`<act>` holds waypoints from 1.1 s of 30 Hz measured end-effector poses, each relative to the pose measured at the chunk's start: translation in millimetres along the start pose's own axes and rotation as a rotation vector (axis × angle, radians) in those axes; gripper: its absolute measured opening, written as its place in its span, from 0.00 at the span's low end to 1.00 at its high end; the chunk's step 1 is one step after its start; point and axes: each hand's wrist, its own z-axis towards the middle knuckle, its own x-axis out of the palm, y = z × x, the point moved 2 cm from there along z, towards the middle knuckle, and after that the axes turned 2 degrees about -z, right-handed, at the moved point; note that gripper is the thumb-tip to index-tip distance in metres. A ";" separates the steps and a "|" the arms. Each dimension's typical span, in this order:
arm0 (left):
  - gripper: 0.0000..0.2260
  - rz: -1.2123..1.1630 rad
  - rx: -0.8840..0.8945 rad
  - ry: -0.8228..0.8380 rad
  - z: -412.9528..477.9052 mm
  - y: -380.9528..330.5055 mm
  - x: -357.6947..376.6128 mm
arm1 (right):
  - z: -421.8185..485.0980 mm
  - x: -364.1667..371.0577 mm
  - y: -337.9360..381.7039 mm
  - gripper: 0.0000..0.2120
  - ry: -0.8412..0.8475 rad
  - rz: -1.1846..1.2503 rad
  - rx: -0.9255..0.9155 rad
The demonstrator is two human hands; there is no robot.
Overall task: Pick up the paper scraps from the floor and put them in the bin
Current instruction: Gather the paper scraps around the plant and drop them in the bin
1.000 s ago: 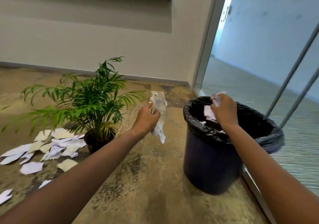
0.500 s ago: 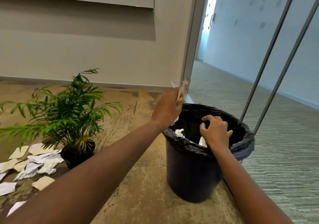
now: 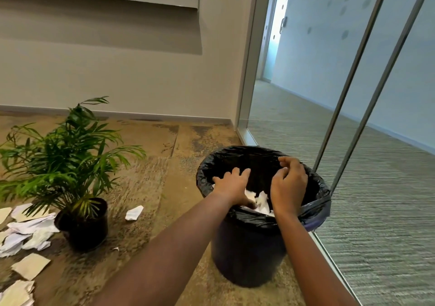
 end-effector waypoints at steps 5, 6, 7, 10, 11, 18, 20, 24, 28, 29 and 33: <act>0.40 -0.081 0.040 -0.108 -10.7 5.9 -15.0 | 0.2 0.6 -0.6 0.13 0.030 -0.048 -0.031; 0.37 -0.107 0.058 -0.165 -15.0 9.0 -18.8 | -0.1 0.7 -0.2 0.13 0.039 -0.062 -0.045; 0.34 -0.123 0.078 -0.225 -20.0 13.3 -22.5 | -0.6 0.7 0.3 0.13 0.048 -0.079 -0.063; 0.26 -0.070 0.144 -0.367 -38.1 35.0 -29.7 | -3.0 1.0 3.8 0.12 0.074 -0.139 -0.138; 0.25 -0.033 0.160 -0.394 -44.8 44.7 -30.6 | -4.2 1.6 6.1 0.12 0.086 -0.162 -0.172; 0.23 0.227 0.117 -0.366 -84.8 132.8 -21.1 | -16.8 10.0 28.7 0.12 0.226 -0.352 -0.420; 0.21 0.298 0.095 -0.313 -95.7 165.6 -17.4 | -25.1 18.3 45.2 0.12 0.230 -0.329 -0.441; 0.17 0.404 0.042 -0.186 -121.7 228.9 -2.2 | -49.8 54.9 88.0 0.10 0.301 -0.322 -0.556; 0.16 0.360 -0.106 -0.042 -150.6 284.7 21.2 | -98.2 102.9 121.2 0.09 0.483 -0.367 -0.728; 0.17 0.331 -0.150 -0.016 -156.7 295.6 26.0 | -113.5 115.6 125.0 0.09 0.550 -0.390 -0.769; 0.23 0.192 -0.265 0.056 -168.7 315.5 40.1 | -173.7 163.9 126.4 0.12 0.887 -0.540 -0.795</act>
